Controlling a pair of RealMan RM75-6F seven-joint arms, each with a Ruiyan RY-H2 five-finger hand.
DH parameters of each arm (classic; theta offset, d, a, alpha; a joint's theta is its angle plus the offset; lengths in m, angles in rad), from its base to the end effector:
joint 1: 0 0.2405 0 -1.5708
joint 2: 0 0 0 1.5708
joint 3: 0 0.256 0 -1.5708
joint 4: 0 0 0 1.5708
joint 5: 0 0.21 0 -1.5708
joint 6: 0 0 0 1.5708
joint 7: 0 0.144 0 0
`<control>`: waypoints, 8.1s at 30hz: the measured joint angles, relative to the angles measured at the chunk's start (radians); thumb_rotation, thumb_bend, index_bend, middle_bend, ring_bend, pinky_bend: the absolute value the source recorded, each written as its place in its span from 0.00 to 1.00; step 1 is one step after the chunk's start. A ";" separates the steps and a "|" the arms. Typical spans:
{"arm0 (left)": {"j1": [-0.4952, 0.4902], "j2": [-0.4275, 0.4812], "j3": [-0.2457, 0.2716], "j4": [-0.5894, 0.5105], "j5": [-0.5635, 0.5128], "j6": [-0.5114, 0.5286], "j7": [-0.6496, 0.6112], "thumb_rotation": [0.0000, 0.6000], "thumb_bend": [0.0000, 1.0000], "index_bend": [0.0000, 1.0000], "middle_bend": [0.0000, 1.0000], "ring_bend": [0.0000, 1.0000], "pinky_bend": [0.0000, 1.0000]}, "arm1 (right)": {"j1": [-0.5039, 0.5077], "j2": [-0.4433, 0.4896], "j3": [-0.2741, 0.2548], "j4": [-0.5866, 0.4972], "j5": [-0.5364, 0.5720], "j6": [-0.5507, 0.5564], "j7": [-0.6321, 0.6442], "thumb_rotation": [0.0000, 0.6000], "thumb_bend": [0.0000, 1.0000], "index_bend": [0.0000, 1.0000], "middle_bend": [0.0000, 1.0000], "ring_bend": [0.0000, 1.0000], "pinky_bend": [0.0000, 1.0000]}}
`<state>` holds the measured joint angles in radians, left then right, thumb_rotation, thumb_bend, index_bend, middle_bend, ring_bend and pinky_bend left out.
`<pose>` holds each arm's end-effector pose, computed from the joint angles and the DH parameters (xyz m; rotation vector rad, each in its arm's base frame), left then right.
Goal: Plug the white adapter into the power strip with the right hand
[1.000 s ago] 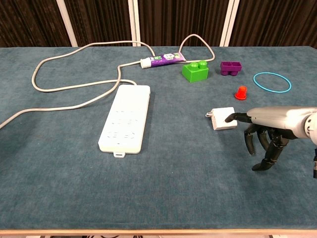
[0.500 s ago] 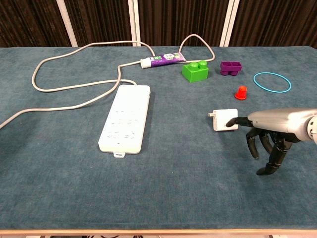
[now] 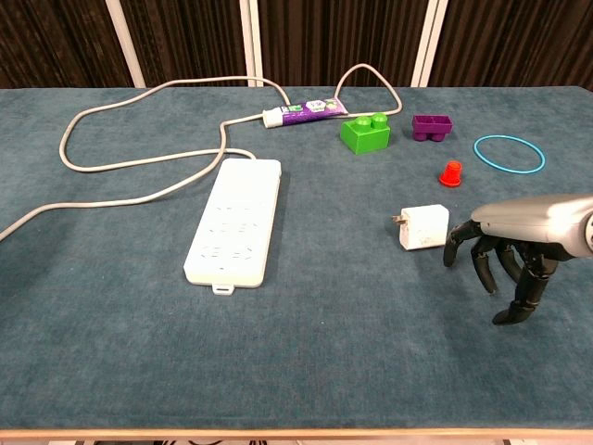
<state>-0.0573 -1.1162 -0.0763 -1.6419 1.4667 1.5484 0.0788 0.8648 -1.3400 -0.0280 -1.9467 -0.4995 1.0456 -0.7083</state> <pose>-0.3090 0.1770 0.1711 -1.3080 -0.8302 -0.8845 -0.1667 -0.2744 0.0025 1.9303 -1.1869 0.3976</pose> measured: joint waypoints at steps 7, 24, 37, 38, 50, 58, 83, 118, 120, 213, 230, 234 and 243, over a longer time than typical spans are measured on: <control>0.001 0.001 -0.002 0.001 -0.004 0.001 -0.002 1.00 0.10 0.12 0.00 0.00 0.00 | 0.000 0.041 0.018 -0.022 0.003 0.011 0.025 1.00 0.26 0.26 0.50 0.59 0.61; 0.000 -0.003 0.000 -0.002 -0.002 -0.002 0.009 1.00 0.10 0.12 0.00 0.00 0.00 | 0.029 0.188 0.087 -0.089 0.074 0.069 0.012 1.00 0.26 0.24 0.46 0.48 0.61; -0.001 -0.002 -0.002 -0.001 -0.006 -0.003 0.006 1.00 0.10 0.12 0.00 0.00 0.00 | 0.019 0.123 0.076 0.040 0.032 0.000 0.061 1.00 0.26 0.24 0.46 0.47 0.60; -0.001 -0.002 -0.002 -0.001 -0.006 -0.003 0.006 1.00 0.10 0.12 0.00 0.00 0.00 | 0.021 0.119 0.072 0.044 0.035 -0.003 0.056 1.00 0.26 0.24 0.46 0.47 0.60; 0.000 -0.004 -0.001 -0.003 -0.003 -0.002 0.012 1.00 0.10 0.12 0.00 0.00 0.00 | 0.030 0.100 0.031 0.036 0.052 -0.022 0.018 1.00 0.26 0.25 0.46 0.47 0.60; 0.000 -0.003 -0.004 -0.002 -0.008 -0.001 0.010 1.00 0.10 0.12 0.00 0.00 0.00 | 0.036 0.080 0.027 0.047 0.062 -0.042 0.025 1.00 0.26 0.25 0.46 0.47 0.60; -0.004 -0.004 -0.005 -0.001 -0.017 -0.012 0.010 1.00 0.10 0.12 0.00 0.00 0.00 | 0.047 0.052 0.032 0.041 0.046 -0.033 0.044 1.00 0.26 0.25 0.46 0.47 0.60; -0.006 -0.006 -0.006 -0.001 -0.020 -0.016 0.012 1.00 0.10 0.12 0.00 0.00 0.00 | 0.040 0.030 0.076 -0.025 -0.026 0.112 0.045 1.00 0.26 0.18 0.30 0.24 0.37; -0.006 -0.006 -0.005 -0.002 -0.019 -0.015 0.014 1.00 0.10 0.12 0.00 0.00 0.00 | 0.034 0.030 0.083 -0.024 -0.032 0.122 0.045 1.00 0.26 0.17 0.26 0.21 0.33; -0.017 -0.003 -0.001 -0.032 -0.064 -0.062 0.046 1.00 0.10 0.13 0.00 0.00 0.00 | -0.141 -0.368 0.240 0.441 -0.407 0.029 0.380 1.00 0.50 0.75 0.58 0.60 0.49; -0.017 -0.007 -0.014 -0.025 -0.082 -0.055 0.047 1.00 0.10 0.13 0.00 0.00 0.00 | 0.072 -0.254 0.277 0.395 -0.107 -0.169 0.060 1.00 0.52 0.81 0.60 0.61 0.49; -0.020 -0.012 -0.019 -0.020 -0.093 -0.059 0.051 1.00 0.10 0.13 0.00 0.00 0.00 | 0.176 -0.245 0.295 0.396 0.097 -0.181 -0.038 1.00 0.54 0.82 0.61 0.62 0.50; -0.024 -0.009 -0.024 -0.014 -0.104 -0.070 0.041 1.00 0.10 0.13 0.00 0.00 0.00 | 0.415 -0.276 0.349 0.445 0.471 -0.142 -0.200 1.00 0.54 0.82 0.61 0.62 0.50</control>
<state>-0.0812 -1.1249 -0.1002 -1.6557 1.3627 1.4786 0.1198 1.2794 -1.6159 0.3210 -1.5018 -0.0288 0.9040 -0.9083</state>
